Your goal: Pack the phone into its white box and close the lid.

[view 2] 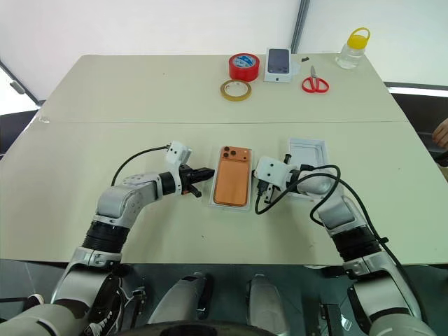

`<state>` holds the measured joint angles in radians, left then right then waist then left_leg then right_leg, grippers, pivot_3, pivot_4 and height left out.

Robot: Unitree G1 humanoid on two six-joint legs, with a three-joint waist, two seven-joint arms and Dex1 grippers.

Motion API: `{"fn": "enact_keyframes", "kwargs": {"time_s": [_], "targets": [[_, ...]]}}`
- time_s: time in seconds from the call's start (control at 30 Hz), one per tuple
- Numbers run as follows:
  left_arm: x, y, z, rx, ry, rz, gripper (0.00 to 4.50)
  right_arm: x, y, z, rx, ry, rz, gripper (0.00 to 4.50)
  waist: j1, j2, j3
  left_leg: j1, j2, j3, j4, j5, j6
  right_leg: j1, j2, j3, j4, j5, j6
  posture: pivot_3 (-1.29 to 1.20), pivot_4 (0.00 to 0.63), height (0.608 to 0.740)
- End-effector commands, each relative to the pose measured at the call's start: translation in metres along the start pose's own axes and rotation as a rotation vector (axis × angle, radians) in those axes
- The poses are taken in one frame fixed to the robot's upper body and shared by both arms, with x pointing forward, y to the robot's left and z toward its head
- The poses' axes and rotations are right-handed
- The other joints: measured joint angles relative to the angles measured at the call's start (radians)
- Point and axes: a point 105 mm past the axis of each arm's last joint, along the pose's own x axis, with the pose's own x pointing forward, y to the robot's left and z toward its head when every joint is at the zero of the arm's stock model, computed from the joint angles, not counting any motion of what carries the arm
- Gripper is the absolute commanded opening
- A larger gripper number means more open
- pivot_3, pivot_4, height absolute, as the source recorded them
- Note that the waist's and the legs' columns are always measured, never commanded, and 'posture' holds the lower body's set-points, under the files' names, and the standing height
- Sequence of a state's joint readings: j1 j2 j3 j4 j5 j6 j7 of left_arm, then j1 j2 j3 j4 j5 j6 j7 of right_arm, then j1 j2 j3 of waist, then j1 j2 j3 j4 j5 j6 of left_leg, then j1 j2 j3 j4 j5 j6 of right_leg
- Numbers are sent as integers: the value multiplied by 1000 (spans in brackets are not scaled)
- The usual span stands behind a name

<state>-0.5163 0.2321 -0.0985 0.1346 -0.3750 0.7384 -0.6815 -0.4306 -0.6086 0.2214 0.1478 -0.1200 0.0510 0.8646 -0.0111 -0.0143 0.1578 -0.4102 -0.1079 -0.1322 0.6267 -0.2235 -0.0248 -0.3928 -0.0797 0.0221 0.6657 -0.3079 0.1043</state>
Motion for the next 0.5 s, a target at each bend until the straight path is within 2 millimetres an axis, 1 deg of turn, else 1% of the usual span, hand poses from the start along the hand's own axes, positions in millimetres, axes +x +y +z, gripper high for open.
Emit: {"fn": "enact_keyframes", "kwargs": {"time_s": [0.03,0.17,0.23,0.27,0.4,0.5], "targets": [[15,-31,5,22,-13,-123,21,-5,-3,8,-20,-23,-6,0,0,0,0,0,0,0,0,0,0,0,0,0,0,0,0,0,150,740],[29,-40,3,25,-16,-146,21,-10,-12,-6,-46,43,-40,0,4,0,0,0,0,0,0,0,0,1,0,0,0,0,0,0,150,740],[38,-44,2,36,-8,-151,21,-12,-18,-10,-54,59,-58,0,4,0,0,0,0,0,2,0,0,1,0,0,-1,0,0,0,150,740],[41,-45,2,34,-2,-159,21,-13,-19,-10,-42,59,-59,0,6,0,0,0,0,0,2,0,0,2,0,0,-1,0,0,0,150,740],[59,-47,12,85,-21,-169,21,-21,-20,-16,-40,82,-54,0,15,0,0,0,-1,0,2,0,1,2,0,-1,-1,0,0,0,150,740],[71,-56,11,112,-5,-207,21,-28,-22,-24,-37,110,-64,0,22,0,0,0,-1,1,2,-1,1,2,-1,-1,-1,0,0,0,150,740]]}}
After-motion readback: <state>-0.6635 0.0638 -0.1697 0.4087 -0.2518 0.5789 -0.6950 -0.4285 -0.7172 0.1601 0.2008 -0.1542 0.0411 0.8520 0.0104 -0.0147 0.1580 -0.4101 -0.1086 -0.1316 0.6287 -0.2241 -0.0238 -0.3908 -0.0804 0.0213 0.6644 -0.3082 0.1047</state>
